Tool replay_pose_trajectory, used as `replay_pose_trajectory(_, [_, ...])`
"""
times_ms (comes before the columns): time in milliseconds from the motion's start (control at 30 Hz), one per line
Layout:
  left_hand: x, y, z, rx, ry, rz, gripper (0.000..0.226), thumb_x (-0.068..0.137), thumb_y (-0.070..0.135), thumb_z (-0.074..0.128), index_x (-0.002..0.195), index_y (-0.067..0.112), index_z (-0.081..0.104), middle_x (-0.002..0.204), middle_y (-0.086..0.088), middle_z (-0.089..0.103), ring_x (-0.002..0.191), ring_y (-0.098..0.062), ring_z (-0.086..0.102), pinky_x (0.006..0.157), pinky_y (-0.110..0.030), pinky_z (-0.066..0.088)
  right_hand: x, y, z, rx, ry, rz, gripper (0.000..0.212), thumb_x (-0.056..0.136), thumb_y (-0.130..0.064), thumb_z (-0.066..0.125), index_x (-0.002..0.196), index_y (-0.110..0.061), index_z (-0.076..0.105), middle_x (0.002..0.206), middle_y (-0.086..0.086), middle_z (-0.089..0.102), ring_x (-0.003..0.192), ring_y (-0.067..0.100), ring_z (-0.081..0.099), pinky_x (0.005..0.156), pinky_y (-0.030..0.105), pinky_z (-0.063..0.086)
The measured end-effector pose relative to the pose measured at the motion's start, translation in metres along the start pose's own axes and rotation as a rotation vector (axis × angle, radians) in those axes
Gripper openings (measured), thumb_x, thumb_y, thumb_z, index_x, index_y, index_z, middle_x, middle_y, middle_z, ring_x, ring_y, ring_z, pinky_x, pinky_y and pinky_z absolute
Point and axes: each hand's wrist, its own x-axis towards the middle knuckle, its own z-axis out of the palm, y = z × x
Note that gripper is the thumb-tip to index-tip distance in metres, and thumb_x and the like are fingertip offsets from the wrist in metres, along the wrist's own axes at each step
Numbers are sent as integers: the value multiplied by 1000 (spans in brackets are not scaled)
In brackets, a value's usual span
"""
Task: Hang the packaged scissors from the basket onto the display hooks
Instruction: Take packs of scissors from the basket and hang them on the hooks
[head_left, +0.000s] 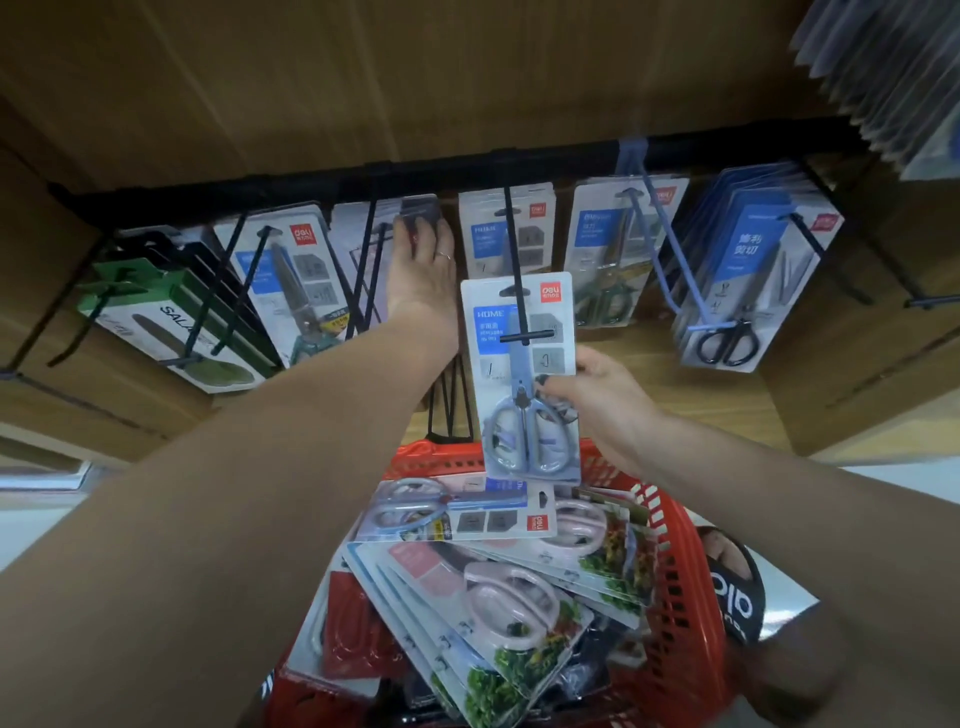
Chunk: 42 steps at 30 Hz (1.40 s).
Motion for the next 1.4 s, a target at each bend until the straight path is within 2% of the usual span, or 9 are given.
replay_pose_trajectory(100, [0, -3, -6, 2, -23, 11, 108, 94, 52, 64, 168, 12, -2, 176, -19, -7, 162, -43, -5, 129, -64, 7, 23, -8, 1, -26, 25, -37, 29, 98, 2, 62, 113, -22, 70, 101, -9, 79, 86, 4, 76, 66, 15, 58])
replay_pose_trajectory(233, [2, -9, -9, 35, -58, 0, 108, 93, 51, 68, 169, 13, 2, 176, -16, -9, 162, -40, -5, 127, -63, 12, 61, -18, 5, -50, 100, -48, 27, 100, -4, 61, 121, -18, 70, 110, 0, 76, 94, 14, 73, 77, 30, 53])
replay_pose_trajectory(367, [4, -13, -5, 54, -64, 21, 102, 99, 62, 54, 169, 12, 0, 176, -14, -15, 163, -37, -8, 127, -63, 11, 85, -28, 5, -53, 133, -89, 17, 101, -10, 63, 108, -26, 67, 106, -4, 75, 91, 7, 72, 69, 20, 55])
replay_pose_trajectory(533, [5, -13, -5, 105, -79, 36, 98, 100, 56, 57, 169, 13, 2, 175, -15, -16, 163, -37, -8, 127, -62, 12, 112, -38, 10, -79, 213, -97, 19, 101, -10, 64, 118, -15, 67, 116, 7, 73, 105, 23, 71, 97, 41, 59])
replay_pose_trajectory(700, [1, -11, -4, 138, -78, 33, 101, 99, 57, 58, 169, 12, 0, 174, -17, -19, 162, -39, -9, 127, -62, 14, 120, -37, 16, -65, 221, -86, 14, 101, -12, 63, 108, -24, 65, 122, 8, 71, 108, 23, 69, 98, 42, 58])
replay_pose_trajectory(1000, [-36, 9, 0, 110, -51, 72, 90, 99, 27, 64, 168, 6, 9, 174, -23, -5, 161, -43, 3, 127, -60, 14, 113, -31, 10, -382, 392, 11, 45, 99, -34, 65, 137, -11, 56, 132, 12, 67, 120, 31, 64, 98, 38, 52])
replay_pose_trajectory(1200, [-92, 25, 14, -205, 70, 245, 68, 105, 31, 45, 163, 3, 24, 171, -23, 18, 153, -40, 29, 124, -55, 23, 57, -15, 19, -812, 227, -60, 64, 101, -35, 63, 154, -11, 37, 148, 15, 54, 131, 33, 57, 96, 34, 48])
replay_pose_trajectory(1300, [-132, 34, 39, -548, -16, 372, 60, 103, 39, 51, 154, 7, 39, 162, -15, 34, 143, -33, 42, 117, -44, 35, 12, -2, 26, -1141, 33, -131, 44, 99, -32, 63, 138, -16, 52, 127, 12, 65, 104, 30, 62, 82, 34, 51])
replay_pose_trajectory(1400, [-170, 39, 78, -631, -154, 458, 58, 105, 45, 49, 152, 11, 42, 153, -11, 43, 137, -29, 47, 106, -41, 42, -21, 19, 25, -1465, -212, -178, 19, 96, -22, 58, 114, -18, 58, 111, 8, 67, 90, 28, 59, 67, 33, 43])
